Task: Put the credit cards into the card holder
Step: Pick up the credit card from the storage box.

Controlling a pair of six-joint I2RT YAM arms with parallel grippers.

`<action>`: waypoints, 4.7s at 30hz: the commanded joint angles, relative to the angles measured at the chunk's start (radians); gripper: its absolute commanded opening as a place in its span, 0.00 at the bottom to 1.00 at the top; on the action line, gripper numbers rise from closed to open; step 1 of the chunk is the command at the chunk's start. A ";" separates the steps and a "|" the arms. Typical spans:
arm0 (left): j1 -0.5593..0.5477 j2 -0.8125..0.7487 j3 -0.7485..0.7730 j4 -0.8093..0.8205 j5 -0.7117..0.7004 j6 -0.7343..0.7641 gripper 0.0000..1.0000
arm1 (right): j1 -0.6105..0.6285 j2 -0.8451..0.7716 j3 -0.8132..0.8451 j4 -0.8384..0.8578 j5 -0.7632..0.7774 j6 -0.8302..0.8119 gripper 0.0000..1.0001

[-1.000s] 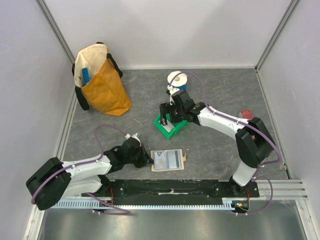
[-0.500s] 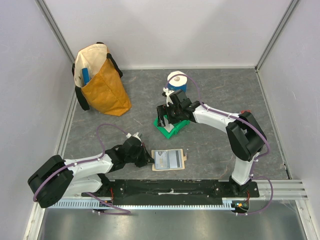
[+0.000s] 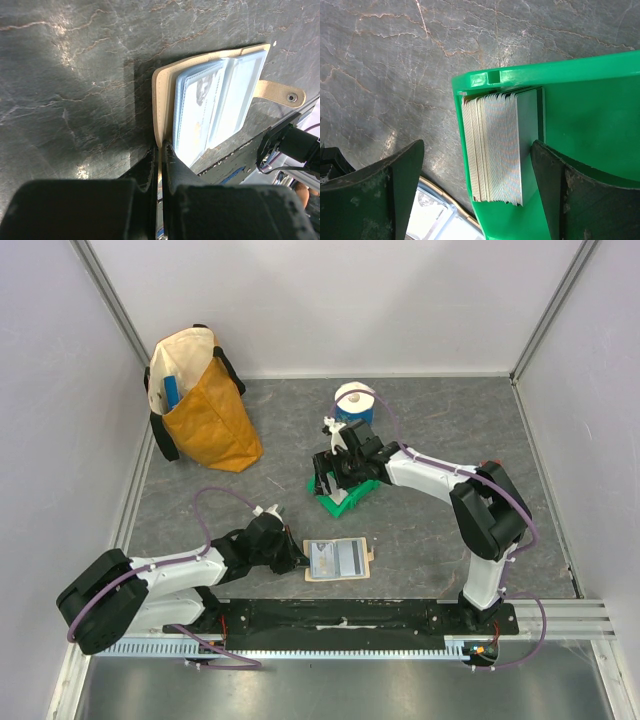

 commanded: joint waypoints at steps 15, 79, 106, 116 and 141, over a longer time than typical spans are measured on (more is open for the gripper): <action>0.004 0.011 0.020 -0.011 -0.011 0.023 0.02 | -0.013 -0.057 0.021 0.026 -0.045 -0.009 0.81; 0.004 0.049 0.025 0.011 0.004 0.022 0.02 | -0.062 0.030 0.055 -0.014 -0.240 -0.052 0.65; 0.004 0.051 0.026 0.011 0.007 0.022 0.02 | -0.064 -0.008 0.056 -0.046 -0.202 -0.070 0.26; 0.004 0.049 0.029 0.011 0.010 0.020 0.02 | -0.068 -0.017 0.050 -0.048 -0.202 -0.078 0.20; 0.005 0.066 0.029 0.017 0.013 0.022 0.02 | -0.049 0.043 0.030 -0.089 0.005 -0.136 0.19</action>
